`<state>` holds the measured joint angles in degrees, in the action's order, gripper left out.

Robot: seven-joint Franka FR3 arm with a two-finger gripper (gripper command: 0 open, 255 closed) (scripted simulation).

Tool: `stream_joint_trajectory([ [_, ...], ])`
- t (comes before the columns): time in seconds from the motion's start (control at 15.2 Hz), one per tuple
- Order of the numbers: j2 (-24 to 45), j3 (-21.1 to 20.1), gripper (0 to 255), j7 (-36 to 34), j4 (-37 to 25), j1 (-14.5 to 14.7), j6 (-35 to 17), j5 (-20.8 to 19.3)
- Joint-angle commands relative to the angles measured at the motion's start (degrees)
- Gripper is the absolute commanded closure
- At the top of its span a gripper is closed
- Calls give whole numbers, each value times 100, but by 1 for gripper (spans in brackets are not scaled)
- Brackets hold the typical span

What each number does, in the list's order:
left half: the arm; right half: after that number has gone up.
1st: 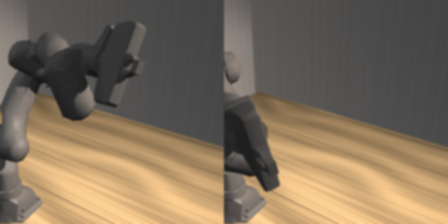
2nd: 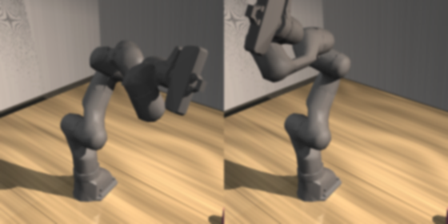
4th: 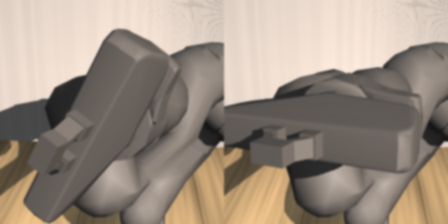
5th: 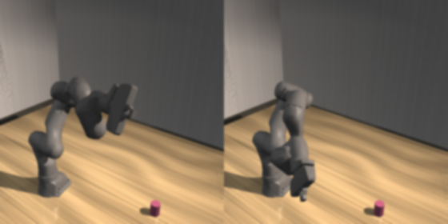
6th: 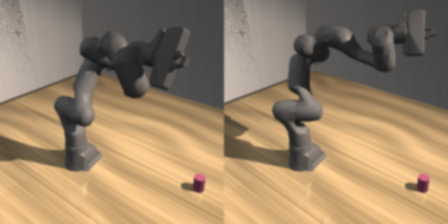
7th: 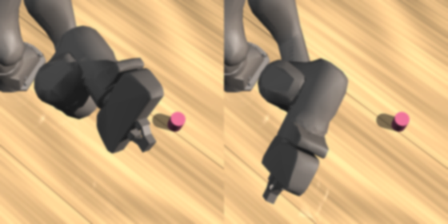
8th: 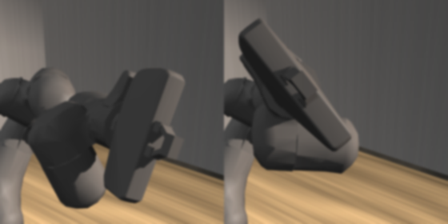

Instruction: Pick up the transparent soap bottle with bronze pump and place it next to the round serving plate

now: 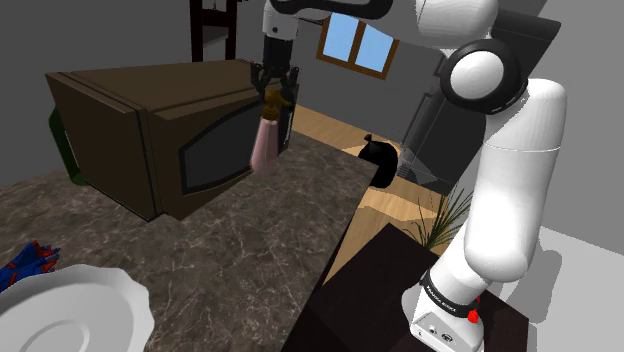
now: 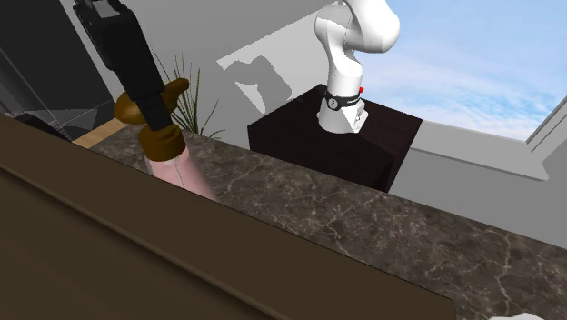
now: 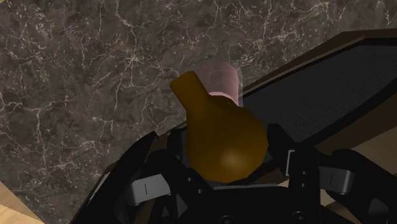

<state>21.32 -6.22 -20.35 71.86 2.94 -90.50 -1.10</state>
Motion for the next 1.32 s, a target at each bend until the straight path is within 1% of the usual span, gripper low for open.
stream_joint_trajectory([
  [0.0, 36, 1, 255, 2, -215, 3, 179, -4],
  [0.46, 272, -1, 255, -10, -1095, 39, 823, -28],
  [0.59, -113, -65, 255, -205, -508, 151, 618, -2],
  [0.79, -588, -172, 255, -506, 187, 327, 392, 37],
  [0.99, -976, -295, 255, -821, 733, 507, 227, 78],
  [1.25, -1391, -485, 255, -1261, 1292, 749, 70, 137],
])
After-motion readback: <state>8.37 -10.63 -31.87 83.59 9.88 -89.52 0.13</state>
